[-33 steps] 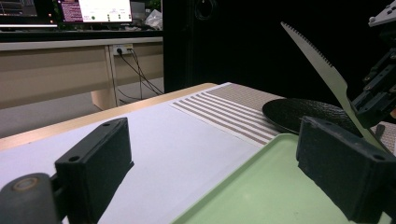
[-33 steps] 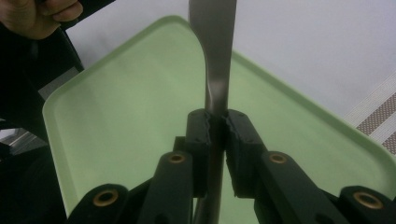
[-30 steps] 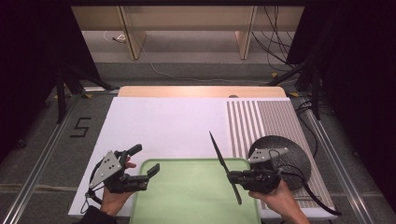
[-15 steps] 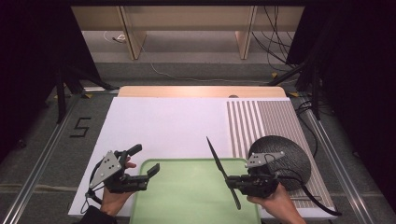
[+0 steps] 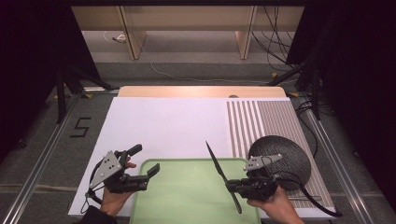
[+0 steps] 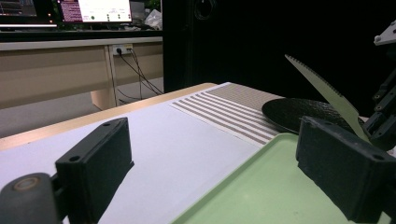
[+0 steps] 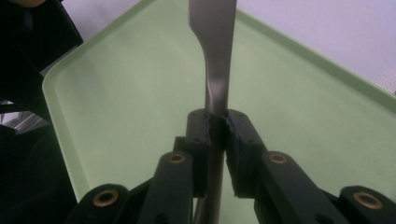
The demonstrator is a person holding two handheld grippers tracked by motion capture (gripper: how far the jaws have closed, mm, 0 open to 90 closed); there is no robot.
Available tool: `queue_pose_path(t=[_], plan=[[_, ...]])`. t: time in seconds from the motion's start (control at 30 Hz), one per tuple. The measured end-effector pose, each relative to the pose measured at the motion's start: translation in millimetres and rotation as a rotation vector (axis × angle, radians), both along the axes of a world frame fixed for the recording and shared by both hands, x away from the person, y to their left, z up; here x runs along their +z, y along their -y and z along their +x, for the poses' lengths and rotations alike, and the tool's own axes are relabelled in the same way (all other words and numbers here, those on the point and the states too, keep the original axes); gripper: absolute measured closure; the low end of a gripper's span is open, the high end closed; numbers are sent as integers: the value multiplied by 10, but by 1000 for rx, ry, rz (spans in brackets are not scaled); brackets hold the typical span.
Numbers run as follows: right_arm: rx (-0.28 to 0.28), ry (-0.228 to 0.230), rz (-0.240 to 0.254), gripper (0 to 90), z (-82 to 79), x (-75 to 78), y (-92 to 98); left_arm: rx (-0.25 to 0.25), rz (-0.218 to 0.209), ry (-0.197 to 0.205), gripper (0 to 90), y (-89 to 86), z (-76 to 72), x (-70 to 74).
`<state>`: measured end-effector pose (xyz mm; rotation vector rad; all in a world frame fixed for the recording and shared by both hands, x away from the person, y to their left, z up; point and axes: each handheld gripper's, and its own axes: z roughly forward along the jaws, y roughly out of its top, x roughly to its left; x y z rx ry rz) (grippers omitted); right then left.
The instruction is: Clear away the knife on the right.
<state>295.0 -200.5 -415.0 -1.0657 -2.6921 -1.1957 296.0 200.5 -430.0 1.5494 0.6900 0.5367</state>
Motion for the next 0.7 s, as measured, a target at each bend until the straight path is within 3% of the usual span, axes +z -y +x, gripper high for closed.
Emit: queue_pose_path(t=[0.7], plan=[[15, -63, -66, 806, -89, -104, -27, 1, 1, 3, 103, -1, -3, 1]])
